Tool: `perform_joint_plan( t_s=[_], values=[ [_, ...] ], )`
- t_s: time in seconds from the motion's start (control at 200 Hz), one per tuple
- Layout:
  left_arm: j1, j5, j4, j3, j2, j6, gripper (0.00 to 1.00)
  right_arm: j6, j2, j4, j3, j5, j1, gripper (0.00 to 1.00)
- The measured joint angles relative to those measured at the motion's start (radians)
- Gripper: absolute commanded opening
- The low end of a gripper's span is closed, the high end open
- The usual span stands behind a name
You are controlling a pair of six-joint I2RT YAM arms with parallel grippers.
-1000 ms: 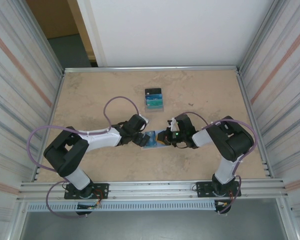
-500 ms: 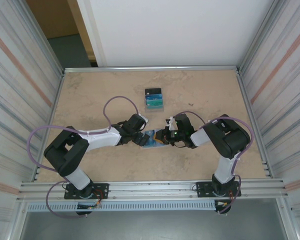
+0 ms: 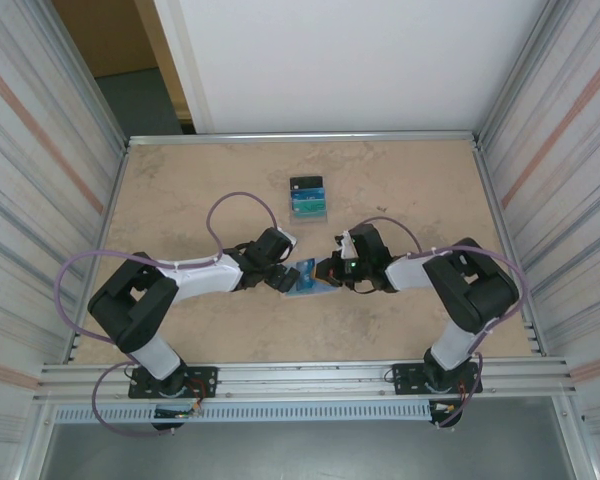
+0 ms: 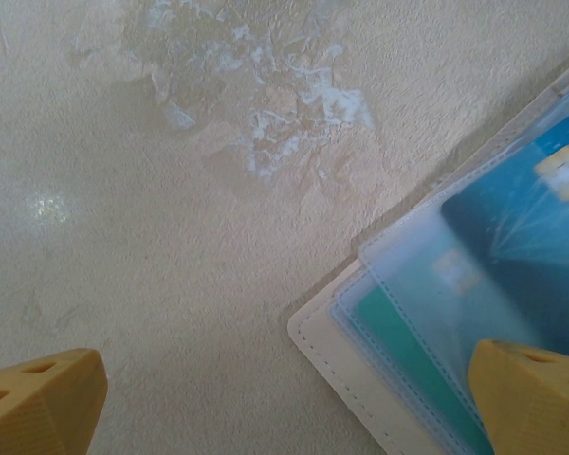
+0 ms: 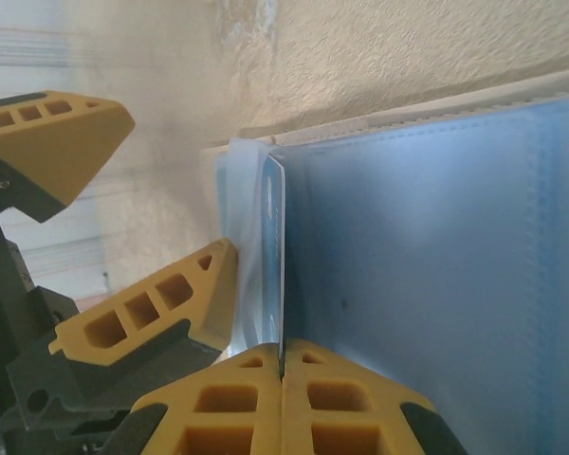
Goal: Take the credit cards out of the card holder
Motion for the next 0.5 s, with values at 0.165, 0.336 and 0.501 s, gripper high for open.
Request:
perform_joint_plan(
  t_s=[0.165,0.336,0.501],
  values=[
    [0.002,0.000,-0.005,0.000,-0.006,0.000,0.99,-0.089,-0.099,-0.192,0.028,0.079,-0.001,0.01],
    [0.002,0.001,-0.043,0.000,-0.028,0.000,0.99,-0.176,-0.227,-0.360,0.042,0.164,-0.001,0.01],
    [0.002,0.008,-0.054,0.000,-0.084,-0.003,0.99,-0.260,-0.392,-0.474,0.042,0.244,0.000,0.00]
  ],
)
